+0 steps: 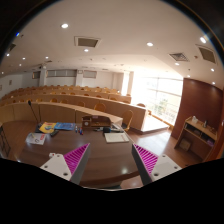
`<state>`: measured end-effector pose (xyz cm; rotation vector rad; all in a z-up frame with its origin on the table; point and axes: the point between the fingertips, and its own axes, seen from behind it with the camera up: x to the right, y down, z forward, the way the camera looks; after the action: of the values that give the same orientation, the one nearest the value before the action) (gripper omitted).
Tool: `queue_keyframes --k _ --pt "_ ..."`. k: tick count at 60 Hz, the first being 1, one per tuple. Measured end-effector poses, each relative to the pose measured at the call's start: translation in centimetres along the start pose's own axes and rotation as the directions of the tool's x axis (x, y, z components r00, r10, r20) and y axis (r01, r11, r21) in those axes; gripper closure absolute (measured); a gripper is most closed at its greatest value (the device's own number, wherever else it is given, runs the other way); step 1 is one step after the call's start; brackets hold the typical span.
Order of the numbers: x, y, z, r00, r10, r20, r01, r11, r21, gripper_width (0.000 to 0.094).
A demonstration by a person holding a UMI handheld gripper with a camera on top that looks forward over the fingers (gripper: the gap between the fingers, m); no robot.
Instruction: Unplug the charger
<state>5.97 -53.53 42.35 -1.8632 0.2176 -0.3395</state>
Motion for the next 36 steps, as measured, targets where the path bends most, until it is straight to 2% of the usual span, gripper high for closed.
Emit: queue_keyframes --k 8,21,29,36 --pt "0.0 2.9 0.8 1.0 0.024 0.003 -0.024 0.999 -0.041 0.008" --pt "-1.4 14.0 4.5 1.0 0.011 -0.015 -0.013 0.988 -0.155 0.008" --pt "-7.1 21.3 6.6 0.999 0.035 0.036 -0.026 0.977 -0.21 0.0089" --pt "-15.8 25.8 8.5 0.992 0.057 0.114 -0.029 0.972 -0.234 0.009"
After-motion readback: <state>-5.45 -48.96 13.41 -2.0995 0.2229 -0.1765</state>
